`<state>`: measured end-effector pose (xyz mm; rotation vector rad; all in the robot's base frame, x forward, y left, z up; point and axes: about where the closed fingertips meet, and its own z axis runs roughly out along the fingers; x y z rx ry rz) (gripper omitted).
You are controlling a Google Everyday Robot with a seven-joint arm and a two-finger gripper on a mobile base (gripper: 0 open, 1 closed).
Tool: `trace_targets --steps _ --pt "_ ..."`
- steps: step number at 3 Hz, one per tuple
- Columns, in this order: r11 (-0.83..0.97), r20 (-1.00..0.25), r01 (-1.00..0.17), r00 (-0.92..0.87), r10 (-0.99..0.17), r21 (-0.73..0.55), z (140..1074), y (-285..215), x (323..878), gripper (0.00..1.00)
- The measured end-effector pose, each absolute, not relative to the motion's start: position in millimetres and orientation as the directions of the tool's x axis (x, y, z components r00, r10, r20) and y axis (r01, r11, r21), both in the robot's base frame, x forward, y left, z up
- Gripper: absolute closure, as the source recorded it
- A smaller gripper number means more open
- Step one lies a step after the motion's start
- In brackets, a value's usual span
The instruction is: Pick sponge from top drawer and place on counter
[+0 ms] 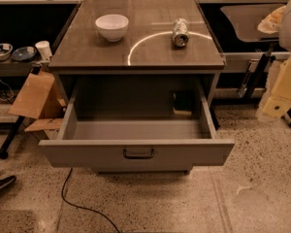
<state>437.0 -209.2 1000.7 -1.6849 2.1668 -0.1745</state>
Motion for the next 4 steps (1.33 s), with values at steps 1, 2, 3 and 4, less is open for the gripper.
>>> trace_targets --steps 1,2,3,4 --pt "0.270 -0.226 -0.905 -0.202 -0.953 -0.330 1001 -209 437 0.00" --pt "0.280 -0.230 -0.904 -0.213 -0.950 -0.322 994 -205 445 0.00" --pt "0.314 -0.275 -0.909 -0.239 -0.931 -0.273 956 -182 475 0.00" --pt "0.404 -0.313 -0.891 -0.332 -0.890 -0.205 881 -141 540 0.00"
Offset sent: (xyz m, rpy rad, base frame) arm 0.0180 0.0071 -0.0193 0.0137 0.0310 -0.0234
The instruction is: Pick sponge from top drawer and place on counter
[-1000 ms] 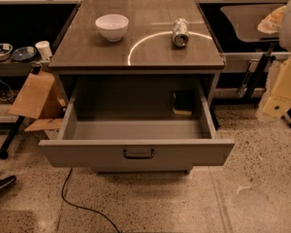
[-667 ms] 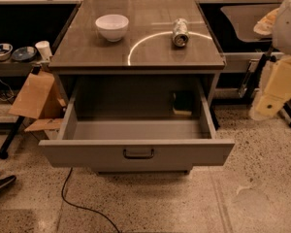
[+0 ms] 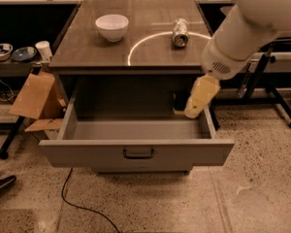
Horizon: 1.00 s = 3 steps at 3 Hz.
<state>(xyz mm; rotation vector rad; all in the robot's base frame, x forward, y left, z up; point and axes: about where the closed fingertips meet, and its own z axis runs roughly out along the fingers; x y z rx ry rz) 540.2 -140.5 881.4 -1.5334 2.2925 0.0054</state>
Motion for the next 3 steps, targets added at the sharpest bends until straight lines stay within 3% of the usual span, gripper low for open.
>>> trace_targets --steps 2,3 --pt "0.650 -0.324 -0.759 -0.608 -0.725 -0.029 778 -100 630 0.00" --pt "0.718 -0.308 -0.695 -0.686 -0.659 0.013 764 -102 633 0.00"
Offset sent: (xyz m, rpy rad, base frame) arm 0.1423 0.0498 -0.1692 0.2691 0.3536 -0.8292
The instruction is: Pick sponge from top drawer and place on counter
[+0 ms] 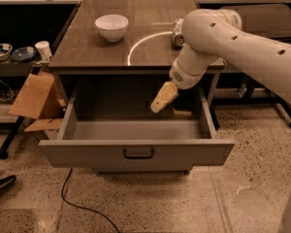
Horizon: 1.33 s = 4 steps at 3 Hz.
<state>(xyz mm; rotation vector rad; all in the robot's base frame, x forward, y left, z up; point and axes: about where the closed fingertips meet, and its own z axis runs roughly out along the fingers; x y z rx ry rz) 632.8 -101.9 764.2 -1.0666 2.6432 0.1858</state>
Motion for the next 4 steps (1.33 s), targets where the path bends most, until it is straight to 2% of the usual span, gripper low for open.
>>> trace_targets --steps 2,4 --pt "0.741 -0.329 -0.670 -0.709 -0.624 0.037 759 -101 635 0.00" --pt "0.846 -0.360 -0.516 -0.820 -0.445 0.131 711 -75 673 0.00"
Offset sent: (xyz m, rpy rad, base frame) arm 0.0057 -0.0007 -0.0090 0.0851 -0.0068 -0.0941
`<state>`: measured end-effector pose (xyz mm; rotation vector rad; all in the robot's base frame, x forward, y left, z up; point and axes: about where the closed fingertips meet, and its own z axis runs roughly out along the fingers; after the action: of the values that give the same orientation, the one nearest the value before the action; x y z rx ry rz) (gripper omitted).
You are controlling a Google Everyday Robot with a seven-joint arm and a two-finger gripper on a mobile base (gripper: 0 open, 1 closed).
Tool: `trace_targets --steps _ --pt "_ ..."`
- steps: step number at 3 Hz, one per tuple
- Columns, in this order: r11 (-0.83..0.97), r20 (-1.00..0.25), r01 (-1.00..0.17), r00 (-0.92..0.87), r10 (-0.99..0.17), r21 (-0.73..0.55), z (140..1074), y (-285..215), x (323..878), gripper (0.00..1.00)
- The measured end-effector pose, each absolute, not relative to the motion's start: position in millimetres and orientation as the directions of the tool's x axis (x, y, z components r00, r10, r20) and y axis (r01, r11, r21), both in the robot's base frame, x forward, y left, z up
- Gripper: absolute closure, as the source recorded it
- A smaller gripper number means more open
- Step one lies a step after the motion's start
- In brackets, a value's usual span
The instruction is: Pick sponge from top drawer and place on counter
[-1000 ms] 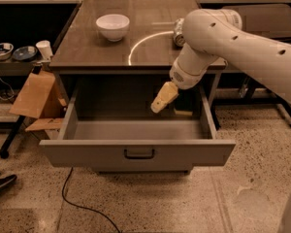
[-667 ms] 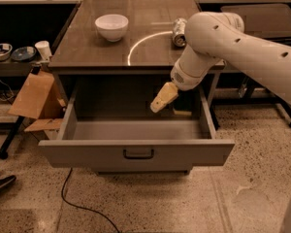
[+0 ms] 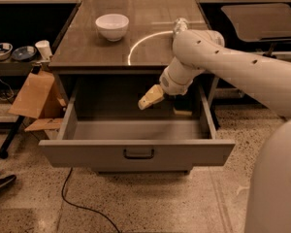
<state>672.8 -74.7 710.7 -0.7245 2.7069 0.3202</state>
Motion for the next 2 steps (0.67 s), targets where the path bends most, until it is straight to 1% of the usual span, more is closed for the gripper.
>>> trace_targets --steps 1,2 --pt "0.909 -0.312 -0.391 -0.889 -0.334 0.142 676.7 -75.2 694.2 0.00" --pt "0.909 -0.313 -0.391 -0.889 -0.333 0.142 676.5 -75.2 694.3 0.00"
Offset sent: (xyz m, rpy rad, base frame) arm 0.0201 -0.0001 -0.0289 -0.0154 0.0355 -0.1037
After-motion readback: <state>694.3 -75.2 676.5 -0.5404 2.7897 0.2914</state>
